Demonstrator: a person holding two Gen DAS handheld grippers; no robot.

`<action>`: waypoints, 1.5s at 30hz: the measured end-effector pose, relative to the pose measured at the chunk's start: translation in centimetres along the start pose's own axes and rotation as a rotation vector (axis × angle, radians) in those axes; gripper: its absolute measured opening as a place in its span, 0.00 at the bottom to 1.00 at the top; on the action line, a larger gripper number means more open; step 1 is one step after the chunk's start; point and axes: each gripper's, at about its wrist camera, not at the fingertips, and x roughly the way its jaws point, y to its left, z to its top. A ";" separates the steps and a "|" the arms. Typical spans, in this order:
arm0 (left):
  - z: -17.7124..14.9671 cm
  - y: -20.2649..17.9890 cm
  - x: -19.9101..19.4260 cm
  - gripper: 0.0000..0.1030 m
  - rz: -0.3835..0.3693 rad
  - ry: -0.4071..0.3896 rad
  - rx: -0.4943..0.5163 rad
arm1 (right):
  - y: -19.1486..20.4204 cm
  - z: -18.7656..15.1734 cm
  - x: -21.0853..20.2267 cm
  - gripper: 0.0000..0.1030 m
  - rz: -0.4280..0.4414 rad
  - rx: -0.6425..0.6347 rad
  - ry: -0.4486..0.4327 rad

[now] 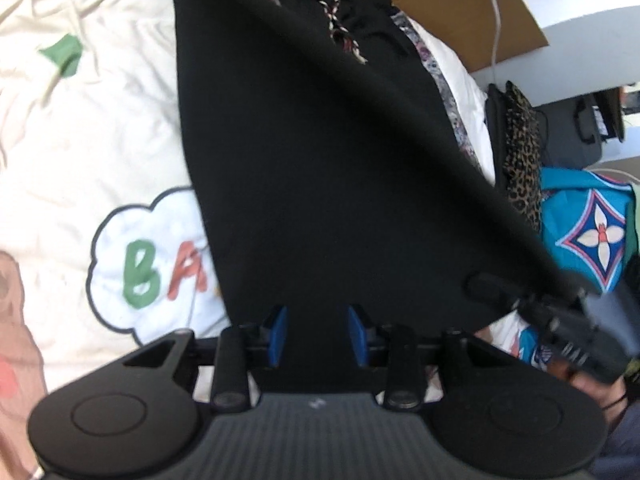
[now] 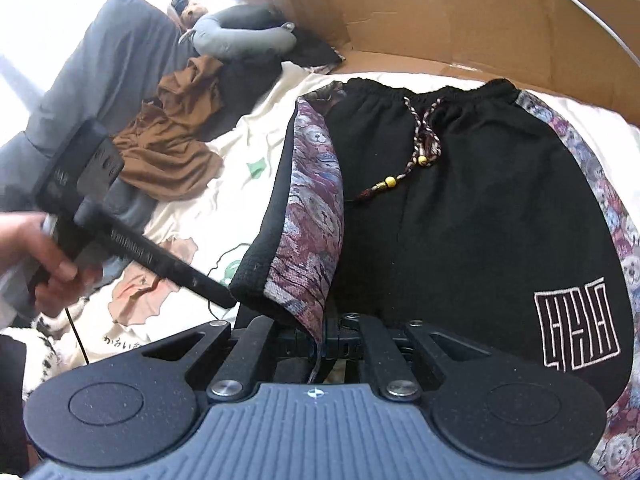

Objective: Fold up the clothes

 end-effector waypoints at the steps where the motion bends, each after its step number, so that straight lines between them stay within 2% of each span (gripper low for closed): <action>1: 0.6 -0.6 -0.3 0.35 0.002 0.004 -0.007 | -0.3 -0.1 -0.3 0.01 0.004 0.008 -0.007; 2: 1.1 -1.1 -0.4 0.38 0.007 0.002 -0.011 | -0.5 -0.2 -0.5 0.01 0.013 0.020 -0.014; 5: 2.2 -2.7 -0.4 0.39 0.028 0.015 -0.041 | -1.4 -0.1 -0.9 0.01 0.035 0.069 -0.040; 10: 3.0 -4.9 0.7 0.39 0.064 0.069 -0.097 | -2.1 0.0 -1.7 0.01 0.003 0.053 -0.069; 17: 3.0 -7.7 0.6 0.39 0.135 0.015 -0.129 | -2.8 -0.6 -2.6 0.01 0.024 0.044 -0.090; 23: 1.9 -8.9 1.0 0.39 0.147 -0.066 -0.177 | -4.1 -1.5 -3.8 0.01 0.037 0.076 -0.119; 28: 1.4 -9.6 2.7 0.39 0.193 -0.059 -0.134 | -5.8 -2.6 -4.4 0.01 0.038 0.122 -0.160; 32: -0.2 -9.0 3.2 0.39 0.191 -0.102 -0.203 | -7.3 -3.5 -4.8 0.01 0.033 0.164 -0.182; 37: -3.1 -8.3 4.4 0.39 0.187 -0.150 -0.235 | -9.6 -4.7 -5.8 0.01 0.000 0.219 -0.226; 43: -7.1 -8.0 4.9 0.39 0.187 -0.207 -0.305 | -13.1 -6.4 -7.2 0.01 -0.023 0.361 -0.293; 45: -8.1 -8.0 5.4 0.39 0.178 -0.198 -0.326 | -13.9 -6.7 -7.7 0.01 -0.034 0.389 -0.314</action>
